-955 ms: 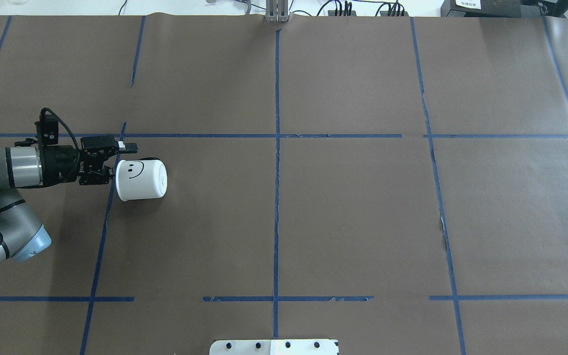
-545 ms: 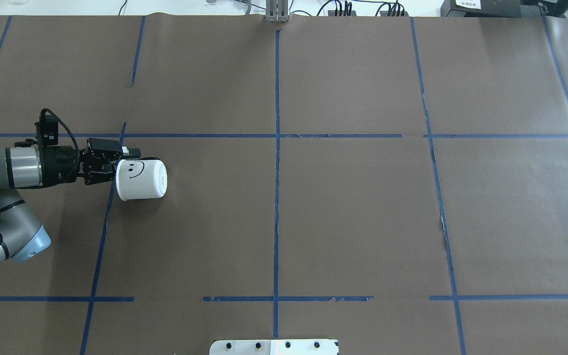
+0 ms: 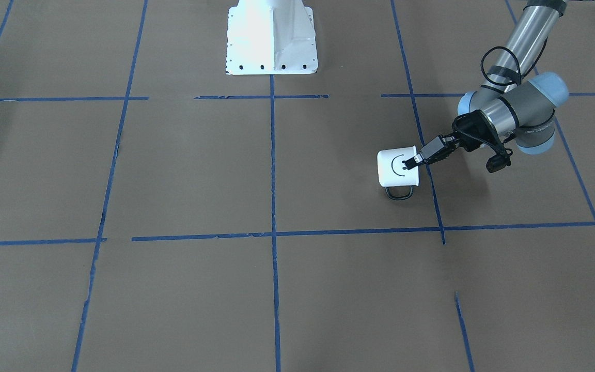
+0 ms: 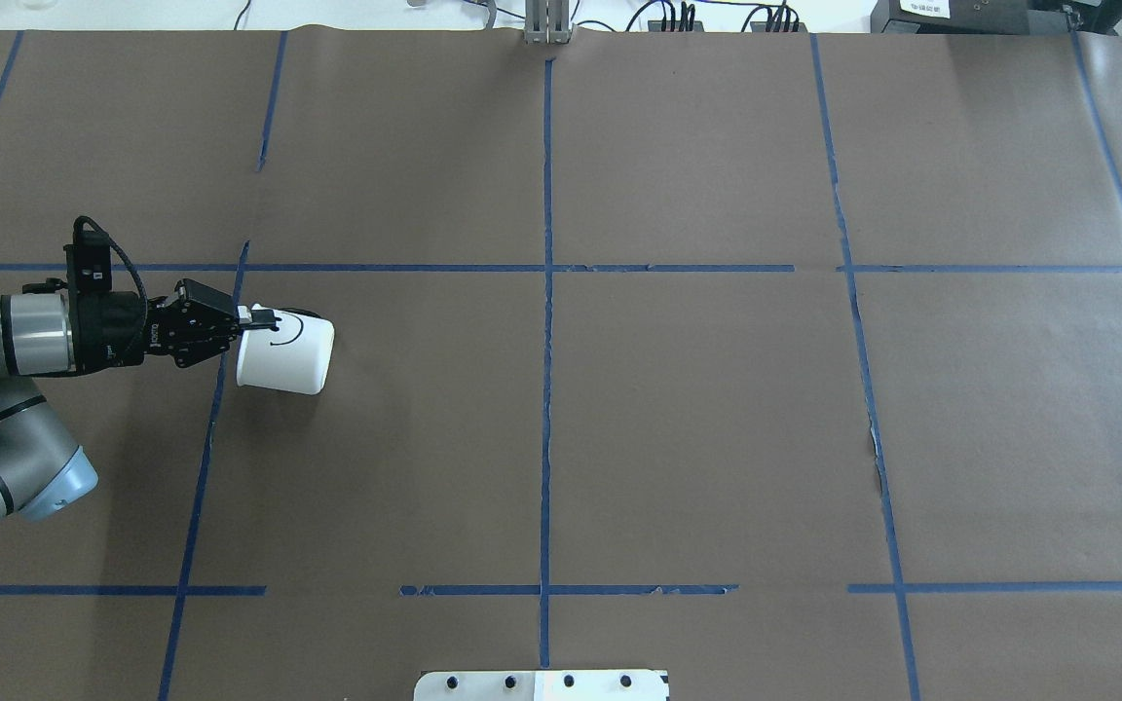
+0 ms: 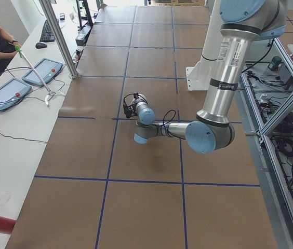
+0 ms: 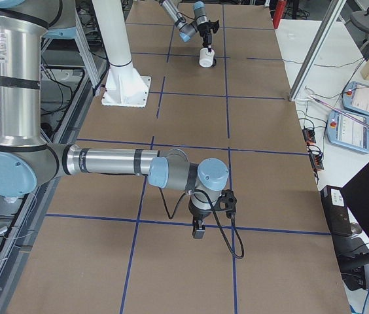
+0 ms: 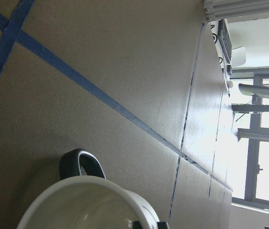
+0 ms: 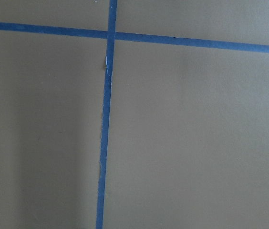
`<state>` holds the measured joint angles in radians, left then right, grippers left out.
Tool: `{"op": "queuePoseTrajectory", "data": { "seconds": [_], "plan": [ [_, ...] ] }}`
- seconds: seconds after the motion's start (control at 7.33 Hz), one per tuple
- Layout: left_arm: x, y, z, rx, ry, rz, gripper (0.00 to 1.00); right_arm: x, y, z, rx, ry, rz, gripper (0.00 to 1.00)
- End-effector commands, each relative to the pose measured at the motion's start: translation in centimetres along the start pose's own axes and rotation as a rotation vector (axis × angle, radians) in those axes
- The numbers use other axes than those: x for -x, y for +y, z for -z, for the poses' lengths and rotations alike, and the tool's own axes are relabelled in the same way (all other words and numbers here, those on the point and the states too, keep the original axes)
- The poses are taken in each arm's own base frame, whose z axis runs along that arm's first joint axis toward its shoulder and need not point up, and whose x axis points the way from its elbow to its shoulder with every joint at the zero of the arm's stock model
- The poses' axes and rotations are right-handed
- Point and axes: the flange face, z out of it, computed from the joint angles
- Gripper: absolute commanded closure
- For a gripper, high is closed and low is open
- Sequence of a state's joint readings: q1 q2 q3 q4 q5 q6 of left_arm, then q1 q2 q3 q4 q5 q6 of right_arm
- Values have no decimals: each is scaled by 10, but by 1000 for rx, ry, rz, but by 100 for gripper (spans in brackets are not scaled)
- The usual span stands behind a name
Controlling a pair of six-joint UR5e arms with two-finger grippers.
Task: Flip mug
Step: 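Lift the mug with the left gripper and carry it toward the table center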
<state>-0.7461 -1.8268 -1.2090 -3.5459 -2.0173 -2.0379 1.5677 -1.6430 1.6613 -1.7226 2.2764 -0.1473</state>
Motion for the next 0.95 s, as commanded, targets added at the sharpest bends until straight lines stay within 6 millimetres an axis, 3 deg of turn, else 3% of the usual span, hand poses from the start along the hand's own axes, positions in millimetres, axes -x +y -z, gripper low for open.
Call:
{"op": "queuePoseTrajectory", "data": {
  "seconds": [0.0, 0.27, 0.55, 0.82],
  "plan": [
    [-28, 17, -1, 74, 30, 74, 100, 0, 0, 0, 0, 0, 0, 0],
    [-51, 25, -4, 116, 32, 105, 100, 0, 0, 0, 0, 0, 0, 0],
    [-113, 28, -19, 90, -28, 105, 100, 0, 0, 0, 0, 0, 0, 0],
    [-186, 41, -57, 23, -141, 6, 100, 0, 0, 0, 0, 0, 0, 0]
  ]
}}
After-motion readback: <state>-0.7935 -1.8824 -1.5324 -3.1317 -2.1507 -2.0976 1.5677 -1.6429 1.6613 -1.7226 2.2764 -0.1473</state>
